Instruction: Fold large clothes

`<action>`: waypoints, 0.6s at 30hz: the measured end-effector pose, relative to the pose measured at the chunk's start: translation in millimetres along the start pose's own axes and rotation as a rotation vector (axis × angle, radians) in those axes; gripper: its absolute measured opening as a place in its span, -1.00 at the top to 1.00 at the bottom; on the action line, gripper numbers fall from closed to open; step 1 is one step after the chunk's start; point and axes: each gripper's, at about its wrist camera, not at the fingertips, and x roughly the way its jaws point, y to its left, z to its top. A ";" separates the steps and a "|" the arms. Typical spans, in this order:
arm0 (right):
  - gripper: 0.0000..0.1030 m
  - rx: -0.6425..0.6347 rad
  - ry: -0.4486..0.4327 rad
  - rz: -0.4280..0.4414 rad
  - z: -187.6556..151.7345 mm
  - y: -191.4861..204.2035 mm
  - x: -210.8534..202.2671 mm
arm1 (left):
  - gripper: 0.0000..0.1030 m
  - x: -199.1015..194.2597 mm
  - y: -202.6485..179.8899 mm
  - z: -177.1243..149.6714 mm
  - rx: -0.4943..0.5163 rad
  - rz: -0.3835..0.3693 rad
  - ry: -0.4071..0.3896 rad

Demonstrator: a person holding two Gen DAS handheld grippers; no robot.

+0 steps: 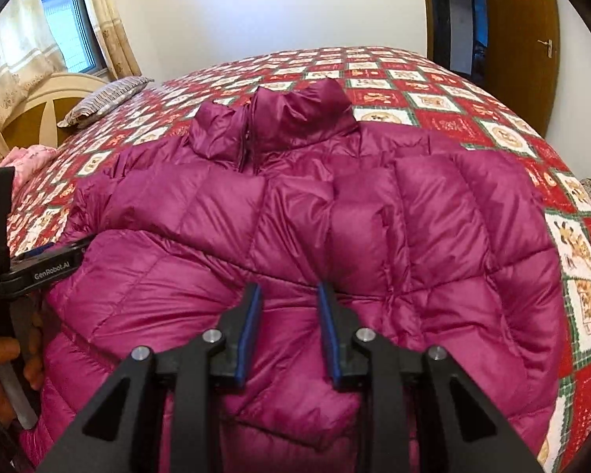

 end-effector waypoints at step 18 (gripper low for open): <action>-0.19 0.441 0.117 0.023 146.6 -44.0 47.4 | -0.88 -49.4 -41.2 -28.3 0.049 -0.039 -0.115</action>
